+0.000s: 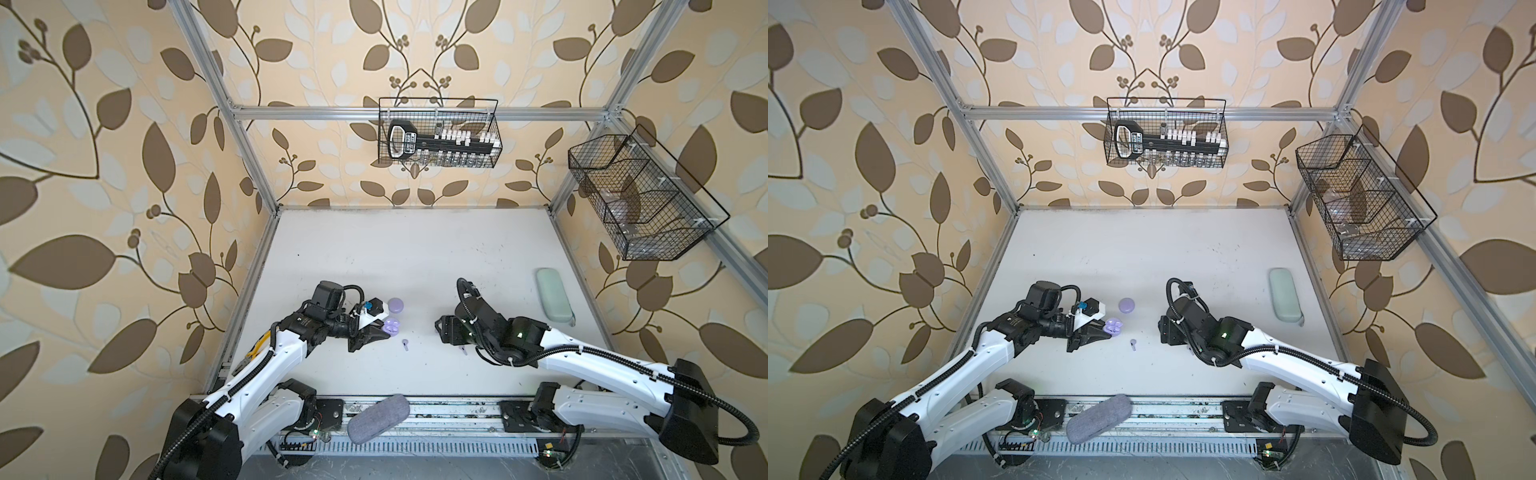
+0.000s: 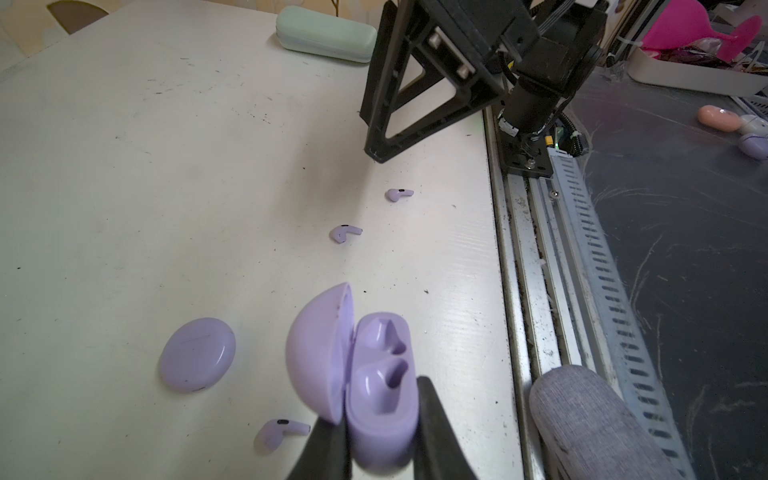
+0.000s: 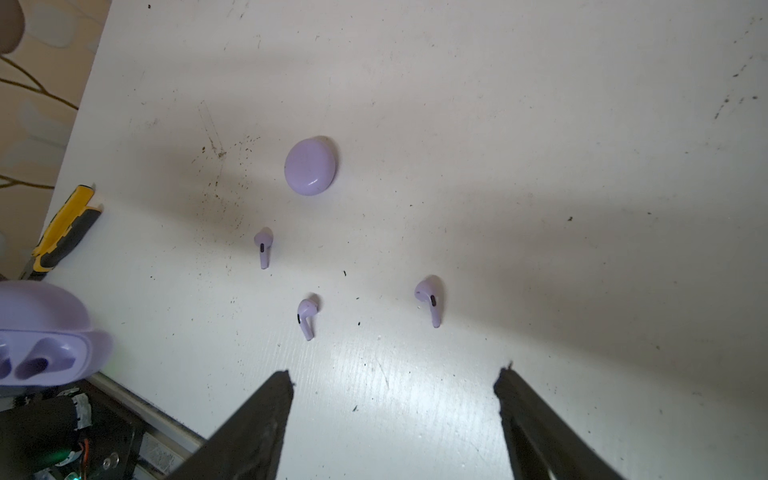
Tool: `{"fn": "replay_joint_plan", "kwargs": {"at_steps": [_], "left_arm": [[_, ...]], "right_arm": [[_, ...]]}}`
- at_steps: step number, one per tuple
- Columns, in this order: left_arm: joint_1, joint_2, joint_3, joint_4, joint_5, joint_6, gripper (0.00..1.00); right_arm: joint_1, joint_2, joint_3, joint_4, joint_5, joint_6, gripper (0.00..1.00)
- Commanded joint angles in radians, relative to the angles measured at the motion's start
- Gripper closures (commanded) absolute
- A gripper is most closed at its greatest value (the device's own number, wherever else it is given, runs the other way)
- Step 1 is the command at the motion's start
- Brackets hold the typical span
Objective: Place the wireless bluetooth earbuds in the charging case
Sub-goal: 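Move the right gripper over a lavender earbud on the table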
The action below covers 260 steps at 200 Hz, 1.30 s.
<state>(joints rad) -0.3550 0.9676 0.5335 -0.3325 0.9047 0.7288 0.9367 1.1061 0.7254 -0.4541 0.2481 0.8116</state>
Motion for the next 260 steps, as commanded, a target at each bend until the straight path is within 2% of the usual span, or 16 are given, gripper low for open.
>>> {"fn": "replay_joint_plan", "kwargs": {"at_steps": [1,139,213,260], "left_arm": [[-0.010,-0.020,-0.013,0.017,0.001,-0.002,0.97],[-0.010,-0.025,-0.018,0.018,0.003,0.000,0.97],[-0.010,-0.024,-0.017,0.019,0.002,-0.002,0.96],[-0.010,-0.024,-0.017,0.021,0.000,-0.003,0.96]], "right_arm": [[0.007,0.013,-0.002,-0.027,0.031,0.014,0.21],[0.038,0.104,0.003,-0.096,0.072,0.066,0.22],[0.017,0.170,0.017,-0.165,0.108,0.040,0.29],[-0.005,0.214,0.017,-0.179,0.111,0.002,0.40]]}}
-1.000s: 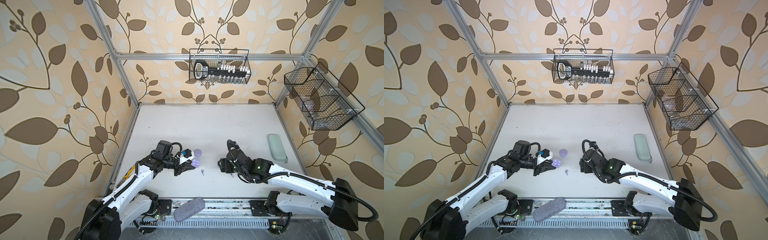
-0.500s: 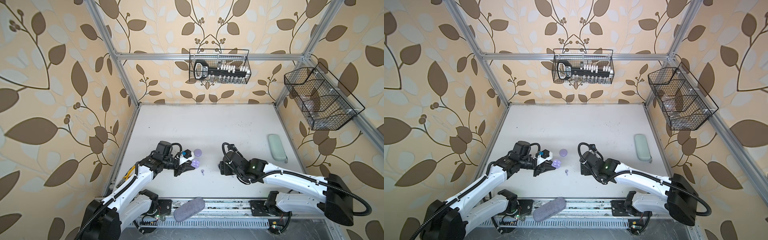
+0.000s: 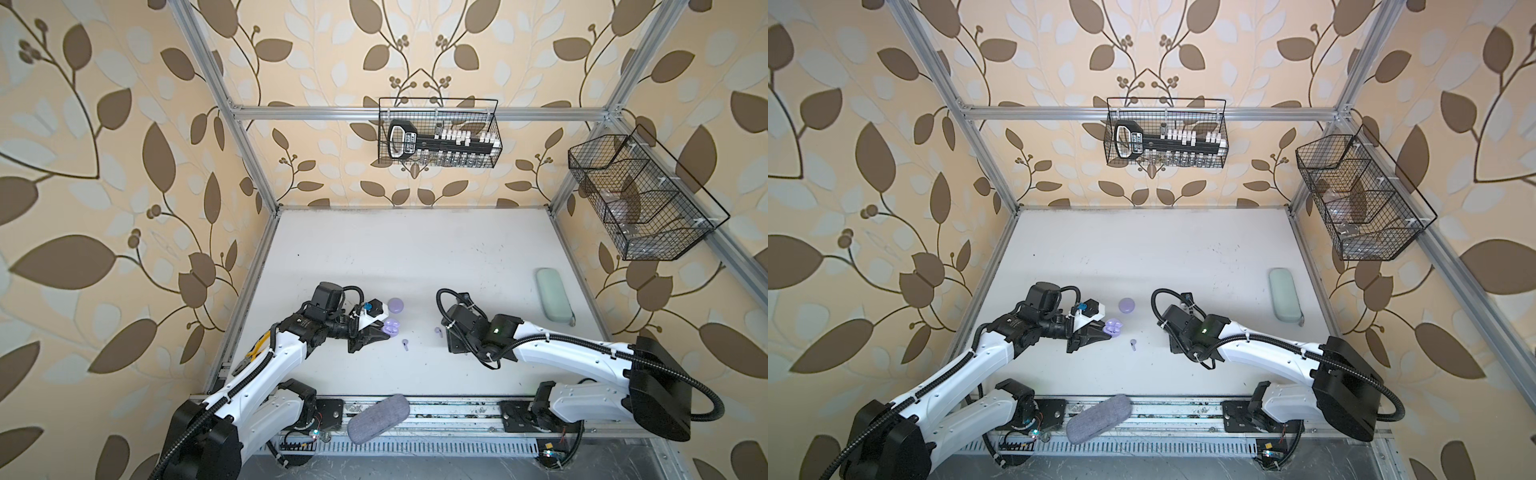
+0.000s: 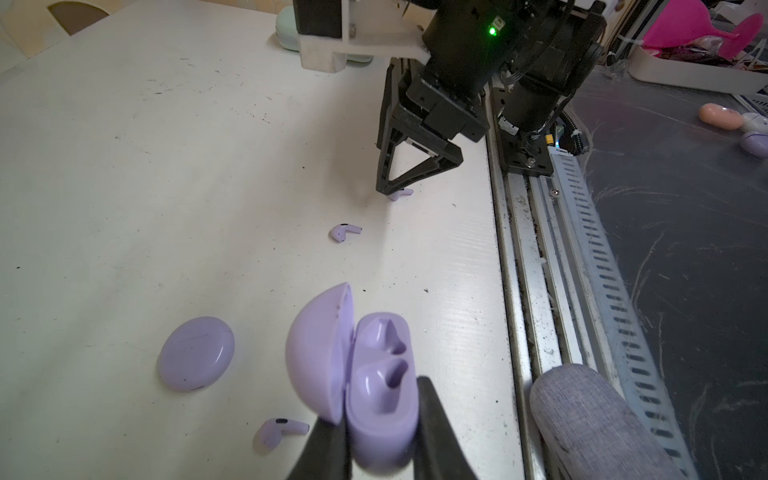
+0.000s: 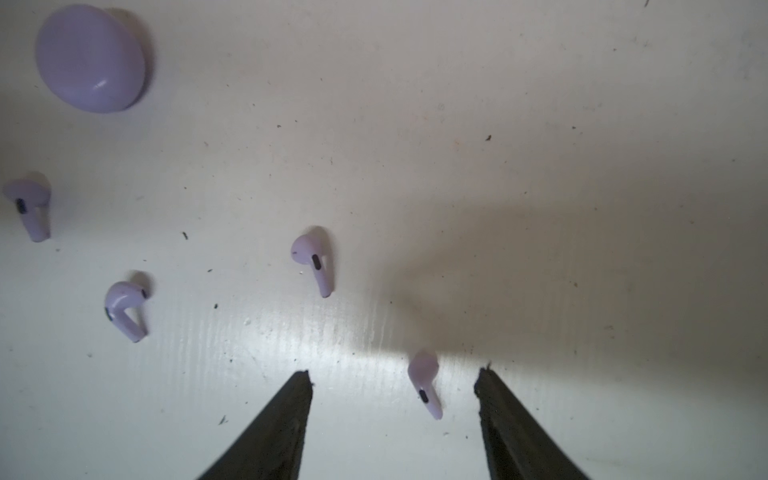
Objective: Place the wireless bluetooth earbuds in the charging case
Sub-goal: 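Move the right gripper over a lavender earbud on the table, then lower the open right gripper around the lavender earbud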
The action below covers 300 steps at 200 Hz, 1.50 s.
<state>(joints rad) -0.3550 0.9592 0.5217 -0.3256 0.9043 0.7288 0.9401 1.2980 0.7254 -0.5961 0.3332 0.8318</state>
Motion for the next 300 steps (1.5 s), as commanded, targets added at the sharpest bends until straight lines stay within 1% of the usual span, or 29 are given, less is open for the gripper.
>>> {"fn": "replay_joint_plan", "kwargs": {"at_steps": [1,26,83,174,237,300], "left_arm": [[-0.010,-0.016,-0.004,0.014,0.001,-0.003,0.96],[-0.010,-0.014,-0.003,0.015,0.000,-0.006,0.96],[-0.010,-0.008,0.000,0.016,-0.001,-0.008,0.96],[-0.010,-0.005,0.003,0.015,-0.001,-0.008,0.96],[-0.010,-0.004,0.003,0.015,-0.001,-0.008,0.96],[-0.010,0.003,0.006,0.012,-0.001,-0.008,0.96]], "right_arm": [[-0.009,0.025,0.017,-0.037,0.027,-0.018,0.41],[-0.007,0.046,0.017,-0.044,0.027,-0.031,0.46],[0.006,0.087,0.016,-0.050,0.022,-0.047,0.47],[0.012,0.130,0.014,-0.042,0.005,-0.074,0.58],[0.031,0.166,0.017,-0.036,-0.010,-0.089,0.62],[0.034,0.182,0.020,-0.034,-0.010,-0.106,0.62]]}}
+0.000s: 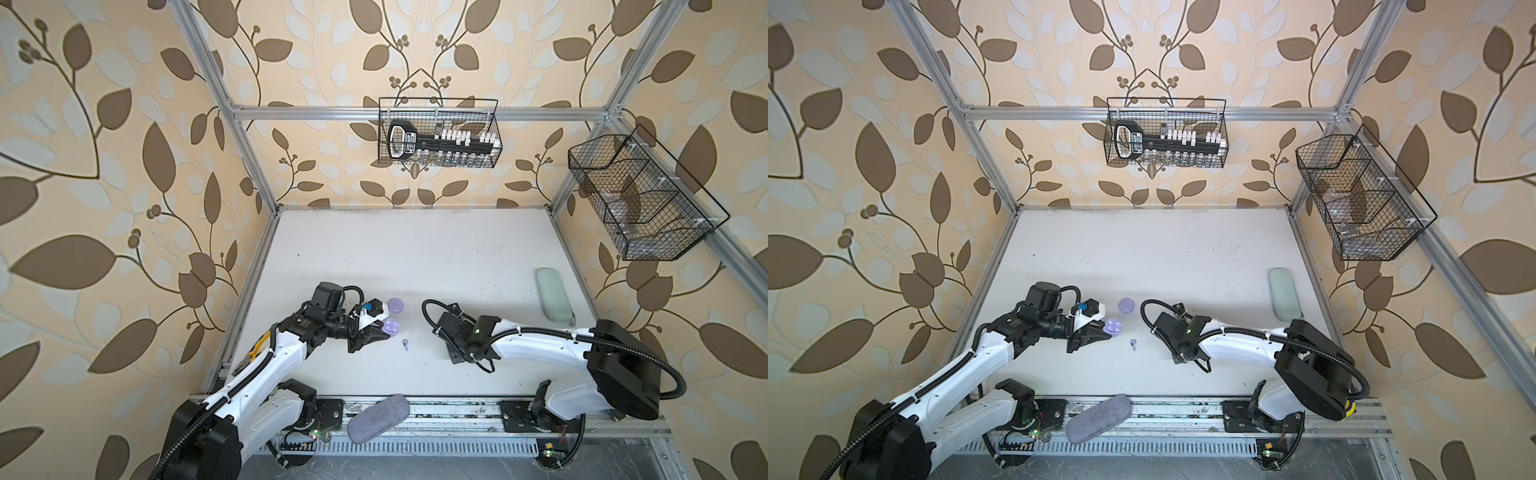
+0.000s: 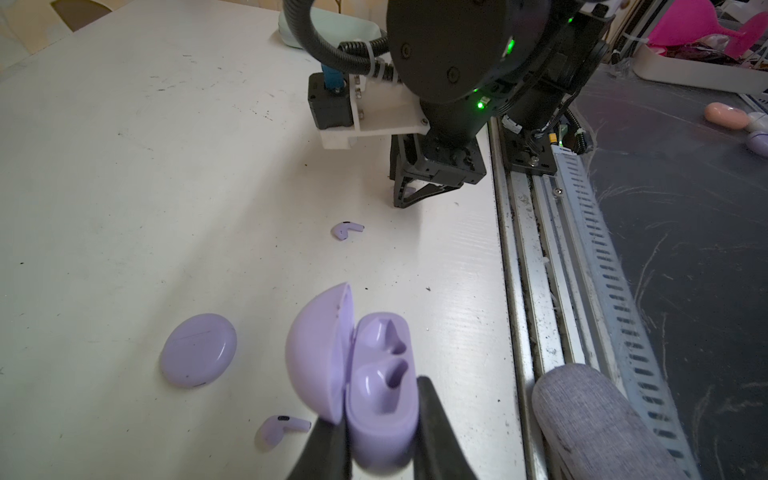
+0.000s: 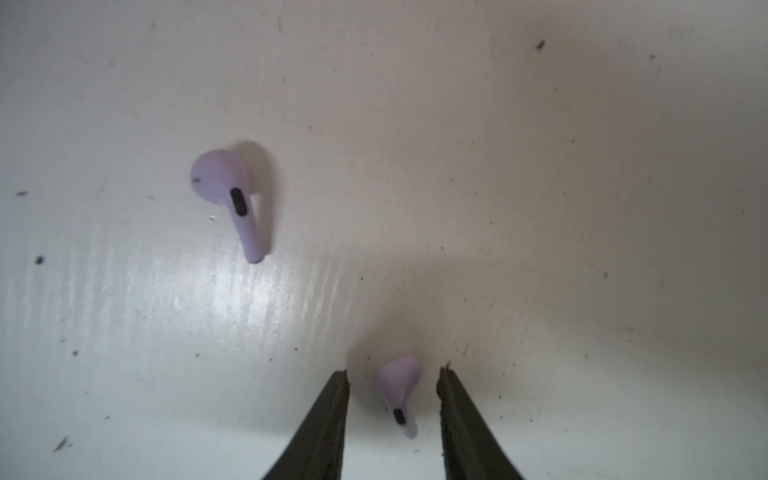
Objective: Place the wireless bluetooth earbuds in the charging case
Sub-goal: 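Lower the open right gripper around the lavender earbud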
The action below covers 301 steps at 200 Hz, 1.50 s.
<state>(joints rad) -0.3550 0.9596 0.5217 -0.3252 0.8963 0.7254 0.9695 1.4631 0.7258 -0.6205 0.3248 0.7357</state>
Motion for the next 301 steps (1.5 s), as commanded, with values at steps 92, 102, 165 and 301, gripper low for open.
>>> {"fn": "replay_joint_plan", "kwargs": {"at_steps": [92,102,165,301], "left_arm": [[-0.010,0.009,0.012,0.012,0.006,-0.007,0.95],[-0.010,0.010,0.012,0.012,0.006,-0.006,0.95],[-0.010,0.019,0.018,0.008,0.005,-0.007,0.95],[-0.010,0.039,0.031,0.004,0.002,-0.011,0.95]], "right_arm": [[-0.024,0.019,0.013,0.012,-0.028,-0.059,0.66],[-0.030,0.017,0.009,0.016,-0.032,-0.063,0.67],[-0.053,-0.007,-0.013,0.030,-0.064,-0.087,0.69],[-0.092,-0.077,-0.058,0.068,-0.137,-0.143,0.69]]}}
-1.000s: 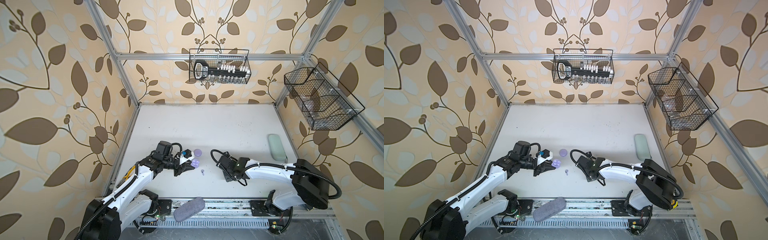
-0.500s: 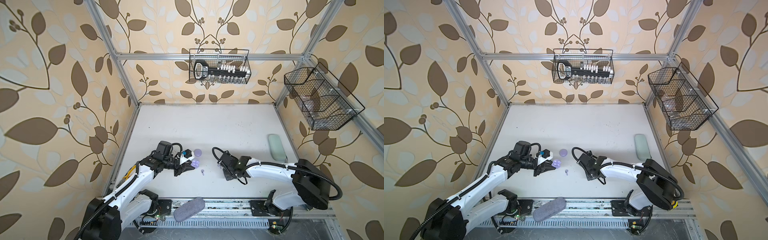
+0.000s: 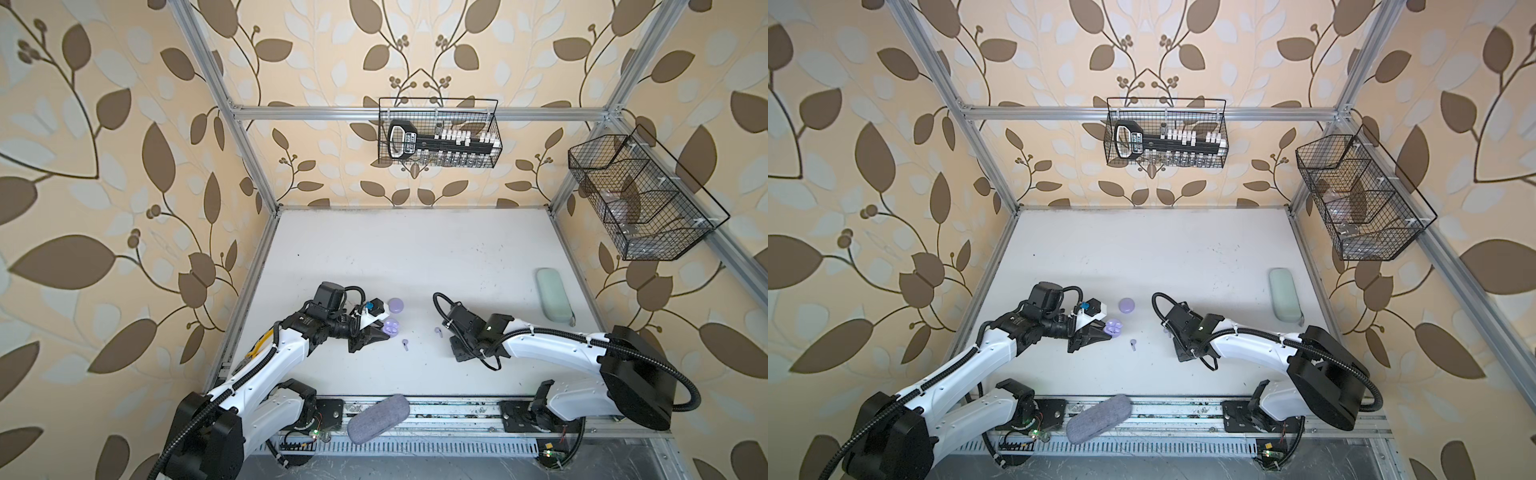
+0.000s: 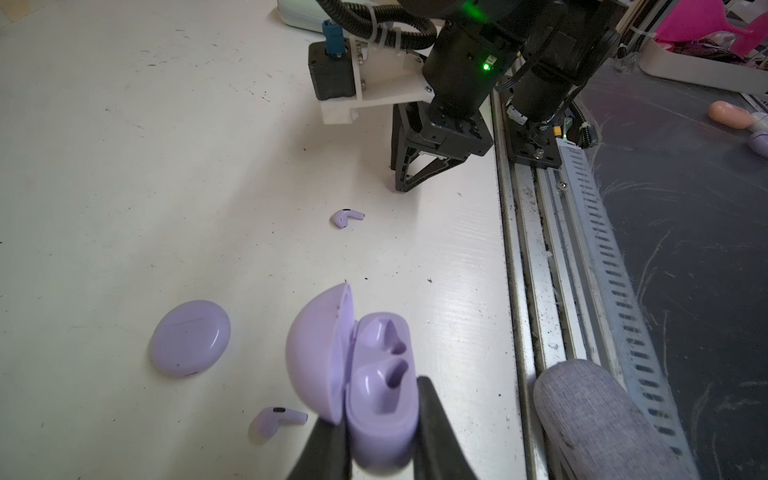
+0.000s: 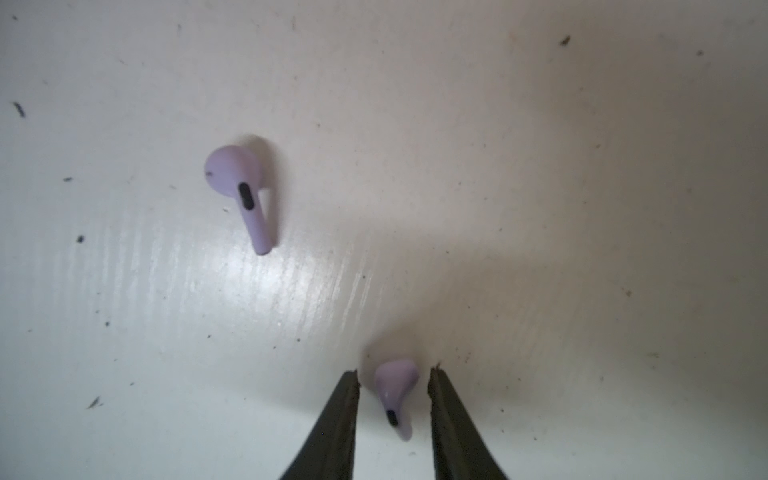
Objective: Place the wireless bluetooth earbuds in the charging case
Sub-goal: 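Lower the open right gripper around the lavender earbud, then close the right gripper on the lavender earbud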
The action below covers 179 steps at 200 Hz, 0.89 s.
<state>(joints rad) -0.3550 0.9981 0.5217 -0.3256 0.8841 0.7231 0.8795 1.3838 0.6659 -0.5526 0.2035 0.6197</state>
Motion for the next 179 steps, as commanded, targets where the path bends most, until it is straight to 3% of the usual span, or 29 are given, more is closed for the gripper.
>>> {"fn": "replay_joint_plan", "kwargs": {"at_steps": [1,179], "left_arm": [[-0.010,0.000,0.030,0.005,0.015,-0.008,0.95],[-0.010,0.004,0.033,0.008,0.011,-0.012,0.94]], "right_arm": [[-0.002,0.004,0.003,0.000,-0.015,-0.028,0.69],[-0.042,0.019,-0.017,0.013,-0.044,-0.087,0.72]]}}
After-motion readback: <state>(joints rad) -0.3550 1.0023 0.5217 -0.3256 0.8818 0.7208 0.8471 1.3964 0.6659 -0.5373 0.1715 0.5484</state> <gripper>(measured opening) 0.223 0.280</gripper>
